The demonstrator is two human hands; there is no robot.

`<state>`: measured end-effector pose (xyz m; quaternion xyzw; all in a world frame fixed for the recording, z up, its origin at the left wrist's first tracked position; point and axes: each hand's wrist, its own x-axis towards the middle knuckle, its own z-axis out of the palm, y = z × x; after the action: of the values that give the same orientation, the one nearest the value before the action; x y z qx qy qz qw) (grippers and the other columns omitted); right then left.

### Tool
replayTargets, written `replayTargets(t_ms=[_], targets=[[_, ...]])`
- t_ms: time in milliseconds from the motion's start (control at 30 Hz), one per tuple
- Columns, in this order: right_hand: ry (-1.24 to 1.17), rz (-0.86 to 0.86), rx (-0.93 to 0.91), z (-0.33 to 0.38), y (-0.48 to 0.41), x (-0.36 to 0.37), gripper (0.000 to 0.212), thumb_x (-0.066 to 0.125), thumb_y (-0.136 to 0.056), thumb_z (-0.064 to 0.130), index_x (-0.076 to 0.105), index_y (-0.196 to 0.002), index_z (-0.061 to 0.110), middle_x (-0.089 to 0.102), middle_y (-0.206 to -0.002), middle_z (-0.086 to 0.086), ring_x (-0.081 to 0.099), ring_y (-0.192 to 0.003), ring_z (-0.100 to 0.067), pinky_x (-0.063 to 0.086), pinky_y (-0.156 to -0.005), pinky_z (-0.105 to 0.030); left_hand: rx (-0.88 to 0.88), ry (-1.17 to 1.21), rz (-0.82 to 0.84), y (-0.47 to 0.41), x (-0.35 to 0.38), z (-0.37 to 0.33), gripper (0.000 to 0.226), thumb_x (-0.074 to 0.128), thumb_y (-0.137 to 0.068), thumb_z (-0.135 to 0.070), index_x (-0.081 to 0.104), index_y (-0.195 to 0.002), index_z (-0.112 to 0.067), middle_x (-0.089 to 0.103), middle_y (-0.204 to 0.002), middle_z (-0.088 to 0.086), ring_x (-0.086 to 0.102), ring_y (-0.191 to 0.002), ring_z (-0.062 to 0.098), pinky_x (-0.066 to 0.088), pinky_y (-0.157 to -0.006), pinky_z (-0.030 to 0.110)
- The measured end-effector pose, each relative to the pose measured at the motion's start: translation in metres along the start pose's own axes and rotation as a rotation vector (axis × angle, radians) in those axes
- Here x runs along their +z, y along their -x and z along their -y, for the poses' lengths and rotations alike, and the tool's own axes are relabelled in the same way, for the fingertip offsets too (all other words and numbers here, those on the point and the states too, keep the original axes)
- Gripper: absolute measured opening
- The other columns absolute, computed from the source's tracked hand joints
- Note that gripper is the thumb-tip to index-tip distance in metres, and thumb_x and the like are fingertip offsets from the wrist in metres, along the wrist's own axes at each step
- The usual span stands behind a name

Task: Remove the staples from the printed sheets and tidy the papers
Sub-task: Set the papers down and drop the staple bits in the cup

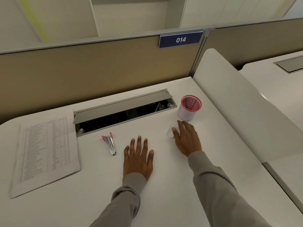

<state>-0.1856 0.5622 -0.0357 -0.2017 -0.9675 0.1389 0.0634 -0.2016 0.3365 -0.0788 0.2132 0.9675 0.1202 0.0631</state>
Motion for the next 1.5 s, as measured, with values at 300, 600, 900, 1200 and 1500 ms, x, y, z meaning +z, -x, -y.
replayTargets(t_ms=[300,600,900,1200,1500], targets=[[-0.102,0.228,0.032,0.003,0.004,0.010,0.074,0.023,-0.100,0.057,0.017,-0.155,0.008,0.013,-0.164,-0.007,0.009,-0.152,-0.020,0.008,-0.123,-0.034,0.003,0.014,-0.015,0.001,0.000,0.000,0.067,-0.001,-0.099,-0.057,0.013,-0.158,-0.029,0.007,-0.167,-0.002,0.003,-0.154,0.023,0.007,-0.124,0.047],[-0.112,0.267,-0.026,0.017,-0.026,0.004,0.071,0.034,-0.099,0.058,0.025,-0.153,0.014,0.024,-0.162,-0.003,0.024,-0.148,-0.021,0.024,-0.119,-0.037,-0.005,0.002,-0.009,0.000,0.001,0.000,0.062,0.010,-0.101,-0.055,0.012,-0.158,-0.029,0.007,-0.167,-0.002,0.002,-0.154,0.023,0.007,-0.124,0.047],[-0.144,0.212,-0.113,0.014,-0.010,0.000,0.050,0.052,-0.097,0.041,0.052,-0.137,0.011,0.048,-0.145,-0.006,0.044,-0.134,-0.026,0.038,-0.110,-0.035,-0.003,0.011,0.006,0.001,-0.001,0.000,0.064,0.006,-0.100,-0.056,0.008,-0.158,-0.030,0.002,-0.167,-0.003,-0.002,-0.154,0.023,0.004,-0.125,0.046],[-0.022,0.211,-0.170,0.008,0.010,0.007,0.076,0.060,-0.083,0.066,0.039,-0.147,0.031,0.033,-0.156,-0.006,0.028,-0.143,-0.029,0.027,-0.117,-0.043,0.000,0.015,0.009,0.001,-0.003,-0.001,0.063,0.006,-0.100,-0.055,0.008,-0.158,-0.030,0.001,-0.167,-0.003,-0.003,-0.154,0.022,0.003,-0.125,0.045],[-0.257,0.018,0.207,0.009,0.014,-0.011,0.084,0.072,-0.077,0.057,0.041,-0.144,0.016,0.047,-0.141,-0.005,0.040,-0.130,-0.029,0.039,-0.104,-0.041,0.000,0.012,0.006,0.000,-0.001,0.000,0.062,0.008,-0.101,-0.055,0.007,-0.158,-0.031,0.002,-0.167,-0.003,-0.002,-0.154,0.022,0.004,-0.124,0.046]])
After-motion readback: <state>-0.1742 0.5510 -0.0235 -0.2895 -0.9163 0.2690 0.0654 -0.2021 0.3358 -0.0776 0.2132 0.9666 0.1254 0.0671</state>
